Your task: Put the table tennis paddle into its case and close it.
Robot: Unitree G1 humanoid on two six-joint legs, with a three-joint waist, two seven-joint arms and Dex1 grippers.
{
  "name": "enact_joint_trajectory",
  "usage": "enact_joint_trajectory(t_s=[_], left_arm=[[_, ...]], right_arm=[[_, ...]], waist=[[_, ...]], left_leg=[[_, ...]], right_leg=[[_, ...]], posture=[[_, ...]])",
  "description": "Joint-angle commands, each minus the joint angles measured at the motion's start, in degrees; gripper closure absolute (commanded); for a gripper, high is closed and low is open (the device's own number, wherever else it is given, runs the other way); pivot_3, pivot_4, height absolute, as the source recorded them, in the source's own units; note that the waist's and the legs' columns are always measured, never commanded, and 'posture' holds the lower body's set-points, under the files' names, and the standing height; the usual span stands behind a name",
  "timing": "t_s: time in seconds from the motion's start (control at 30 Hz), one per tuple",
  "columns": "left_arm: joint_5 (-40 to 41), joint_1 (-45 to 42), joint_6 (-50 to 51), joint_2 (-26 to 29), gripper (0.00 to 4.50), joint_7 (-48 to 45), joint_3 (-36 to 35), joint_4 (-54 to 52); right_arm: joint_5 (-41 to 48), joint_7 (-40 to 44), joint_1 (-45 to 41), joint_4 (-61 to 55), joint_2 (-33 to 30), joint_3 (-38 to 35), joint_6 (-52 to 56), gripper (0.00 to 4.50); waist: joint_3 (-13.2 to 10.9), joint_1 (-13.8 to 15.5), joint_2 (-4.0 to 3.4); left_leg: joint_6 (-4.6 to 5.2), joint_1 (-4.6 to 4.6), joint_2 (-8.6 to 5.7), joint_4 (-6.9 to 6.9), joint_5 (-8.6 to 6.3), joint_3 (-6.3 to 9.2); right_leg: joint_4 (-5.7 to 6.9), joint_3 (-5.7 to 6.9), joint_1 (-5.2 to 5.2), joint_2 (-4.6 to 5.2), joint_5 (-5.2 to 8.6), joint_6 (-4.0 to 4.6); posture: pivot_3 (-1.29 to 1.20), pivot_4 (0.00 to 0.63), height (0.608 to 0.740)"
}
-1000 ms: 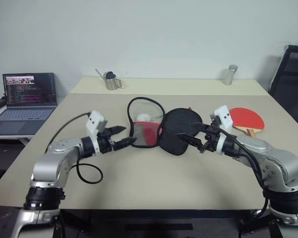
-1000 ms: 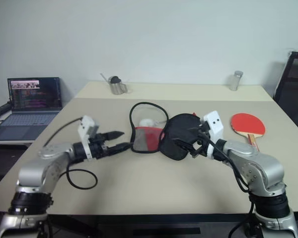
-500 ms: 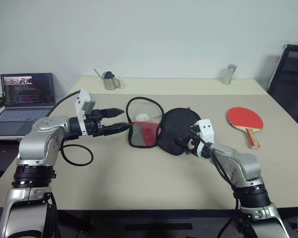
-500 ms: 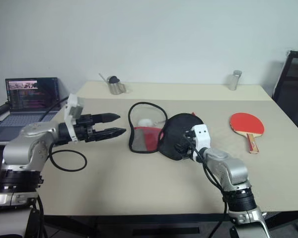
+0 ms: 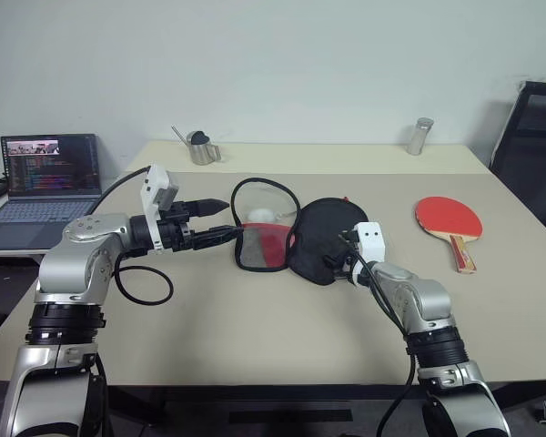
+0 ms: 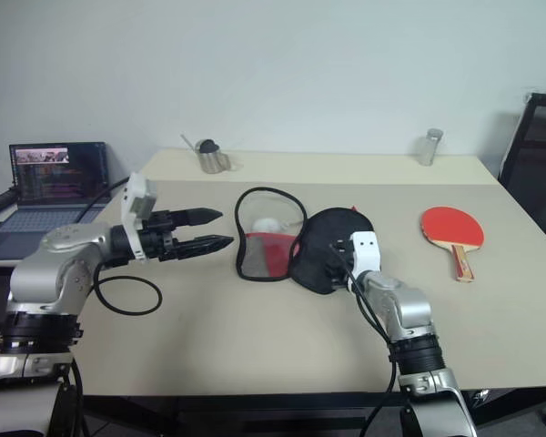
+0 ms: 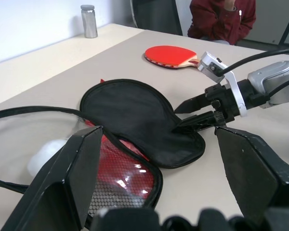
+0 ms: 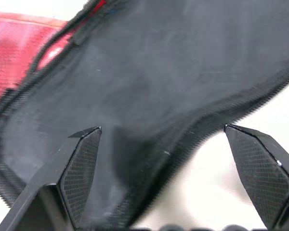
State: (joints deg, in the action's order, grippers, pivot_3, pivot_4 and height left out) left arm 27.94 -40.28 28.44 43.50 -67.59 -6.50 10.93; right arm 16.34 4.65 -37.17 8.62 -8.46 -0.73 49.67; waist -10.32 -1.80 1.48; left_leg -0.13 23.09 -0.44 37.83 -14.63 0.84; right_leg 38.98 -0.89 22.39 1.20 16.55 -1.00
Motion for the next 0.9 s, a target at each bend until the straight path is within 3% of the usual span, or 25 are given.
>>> enact_joint_trajectory(t_s=[0.03, 0.23, 0.9], left_arm=[[0.15, -0.34, -1.0, 0.53, 0.46, 0.19, -1.04, -1.4], [0.0, 0.07, -1.33, 0.53, 0.46, 0.2, -0.93, -1.47], [-0.93, -0.81, -2.35, -0.66, 0.46, 0.65, -0.16, -0.39]], right_arm=[[-0.32, 1.06, 0.79, -4.84, -0.33, -0.7, -2.01, 0.0], [-0.03, 0.98, 3.93, -8.74, 0.94, -0.68, 0.72, 0.0], [-2.58, 2.65, -0.64, 1.68, 4.42, 0.06, -6.0, 0.0]], waist=[[0.0, -0.02, 0.0], [0.0, -0.02, 0.0], [0.0, -0.09, 0.0]], left_leg=[[0.0, 0.0, 0.0, 0.0, 0.0, 0.0], [0.0, 0.0, 0.0, -0.01, 0.0, 0.0], [0.0, -0.03, 0.01, 0.01, 0.0, 0.0]], right_leg=[[0.0, 0.0, 0.0, 0.0, 0.0, 0.0], [0.0, -0.01, 0.0, 0.0, 0.0, 0.0], [0.03, 0.0, -0.01, -0.01, 0.0, 0.0]], posture=[[0.0, 0.15, 0.74], [0.0, 0.15, 0.74], [0.0, 0.15, 0.74]])
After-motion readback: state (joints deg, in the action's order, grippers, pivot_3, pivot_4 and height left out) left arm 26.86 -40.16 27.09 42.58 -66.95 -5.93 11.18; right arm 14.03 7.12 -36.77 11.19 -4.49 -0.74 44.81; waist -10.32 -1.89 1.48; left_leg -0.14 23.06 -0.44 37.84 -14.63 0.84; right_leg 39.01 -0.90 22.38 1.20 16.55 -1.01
